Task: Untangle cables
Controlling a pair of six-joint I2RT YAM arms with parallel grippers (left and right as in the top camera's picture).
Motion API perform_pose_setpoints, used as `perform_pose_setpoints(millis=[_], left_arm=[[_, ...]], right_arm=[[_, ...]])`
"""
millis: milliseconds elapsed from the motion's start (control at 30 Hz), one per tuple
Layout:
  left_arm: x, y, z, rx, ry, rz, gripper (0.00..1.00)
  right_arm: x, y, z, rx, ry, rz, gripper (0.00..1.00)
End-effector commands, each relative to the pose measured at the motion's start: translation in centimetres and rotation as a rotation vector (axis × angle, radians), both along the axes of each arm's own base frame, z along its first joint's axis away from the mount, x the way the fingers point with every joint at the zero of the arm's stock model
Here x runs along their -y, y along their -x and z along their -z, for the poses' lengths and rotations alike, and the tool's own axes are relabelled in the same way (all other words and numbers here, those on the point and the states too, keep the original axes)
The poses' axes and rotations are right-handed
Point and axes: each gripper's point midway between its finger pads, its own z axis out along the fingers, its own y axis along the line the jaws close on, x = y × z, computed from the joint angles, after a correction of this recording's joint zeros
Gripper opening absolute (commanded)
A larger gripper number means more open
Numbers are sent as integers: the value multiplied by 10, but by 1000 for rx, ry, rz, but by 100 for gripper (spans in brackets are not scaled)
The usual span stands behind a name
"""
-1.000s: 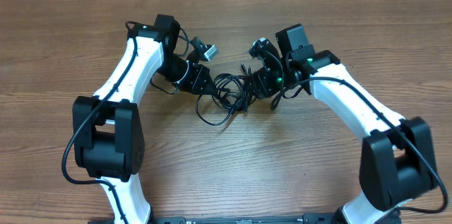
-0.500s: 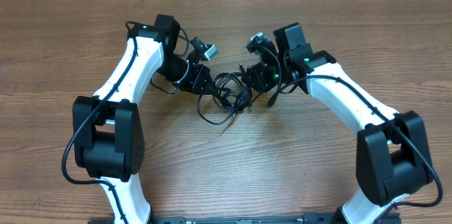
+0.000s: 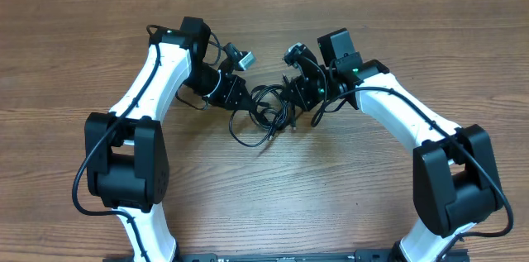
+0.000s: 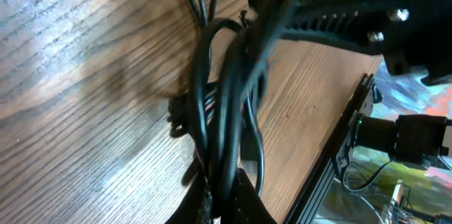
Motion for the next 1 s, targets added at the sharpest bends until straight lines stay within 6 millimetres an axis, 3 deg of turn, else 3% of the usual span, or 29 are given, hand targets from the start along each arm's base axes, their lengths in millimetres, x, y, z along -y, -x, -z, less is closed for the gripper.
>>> perform_pose_setpoints(millis=[0, 100, 200, 367, 567, 733, 967], left_arm=[[7, -1, -6, -6, 60, -3, 4], [7, 0, -6, -9, 59, -3, 4], [7, 0, -6, -11, 59, -3, 4], [6, 1, -6, -13, 55, -3, 4], [5, 1, -5, -12, 47, -3, 4], [5, 1, -5, -13, 47, -3, 4], [5, 1, -5, -16, 46, -3, 7]], right_arm=[[-16, 11, 0, -18, -29, -44, 4], [-14, 10, 2, -21, -8, -19, 4], [1, -2, 9, -48, 54, 119, 4], [46, -22, 25, -78, 223, 452, 4], [96, -25, 34, -49, 424, 682, 4], [124, -21, 34, -17, 551, 771, 4], [135, -13, 36, -40, 599, 820, 4]])
